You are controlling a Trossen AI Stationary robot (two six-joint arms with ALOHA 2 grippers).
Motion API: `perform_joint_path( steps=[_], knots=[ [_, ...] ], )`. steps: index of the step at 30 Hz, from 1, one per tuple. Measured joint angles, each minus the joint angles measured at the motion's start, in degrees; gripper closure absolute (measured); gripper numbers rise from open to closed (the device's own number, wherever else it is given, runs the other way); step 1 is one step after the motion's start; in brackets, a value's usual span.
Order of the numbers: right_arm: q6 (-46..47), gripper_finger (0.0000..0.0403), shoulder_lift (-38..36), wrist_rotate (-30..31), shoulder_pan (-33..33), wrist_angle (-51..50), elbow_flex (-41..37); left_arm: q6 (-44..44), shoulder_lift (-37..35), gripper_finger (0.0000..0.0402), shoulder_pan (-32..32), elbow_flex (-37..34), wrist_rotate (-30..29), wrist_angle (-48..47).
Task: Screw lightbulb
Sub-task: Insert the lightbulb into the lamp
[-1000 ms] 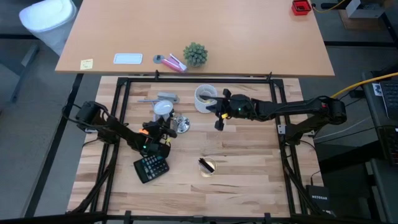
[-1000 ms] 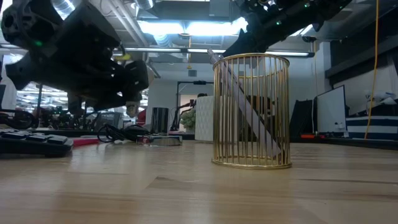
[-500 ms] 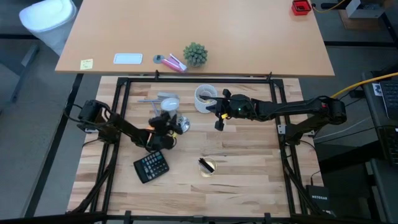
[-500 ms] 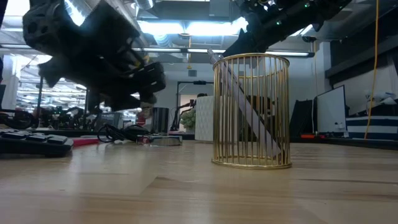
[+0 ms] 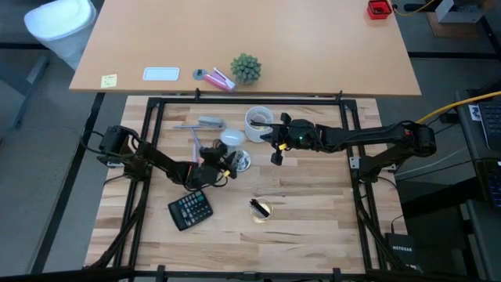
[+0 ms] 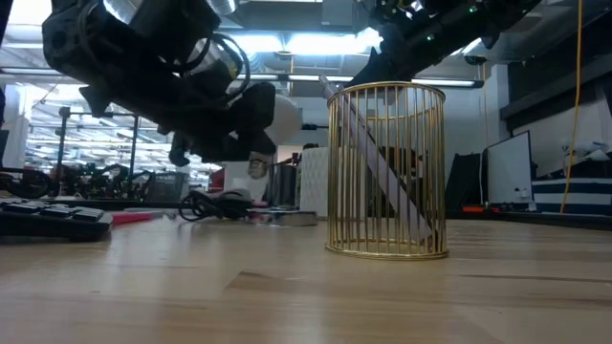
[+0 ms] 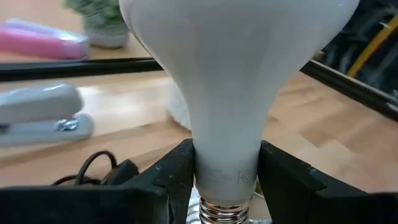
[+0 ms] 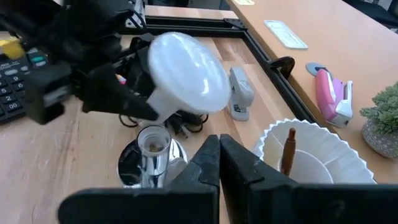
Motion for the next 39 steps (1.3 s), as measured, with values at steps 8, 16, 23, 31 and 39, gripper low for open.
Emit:
perform_joint_path(
  steps=[8,16,23,31,39],
  knots=[
    [0.0,0.0398,0.0,0.0,0.0,-0.1,0.0,11.5,0.0,0.0249,0.2,0.0,11.9,9.5],
    [-0.1,0.0398,0.0,0.0,0.0,-0.1,0.0,19.9,0.0,0.0249,0.3,0.0,16.8,15.6],
    [-0.2,0.0398,0.0,-0.1,0.0,-0.1,0.0,25.5,0.0,0.0249,3.3,0.0,16.9,19.5],
    [-1.7,0.0398,0.0,-0.1,0.0,-0.3,0.0,29.0,7.7,0.0249,6.0,-0.1,21.2,33.7],
    [-1.7,0.0398,0.0,-0.2,0.1,-3.5,0.0,31.8,17.0,0.0249,8.5,-0.1,25.1,48.6]
  ],
)
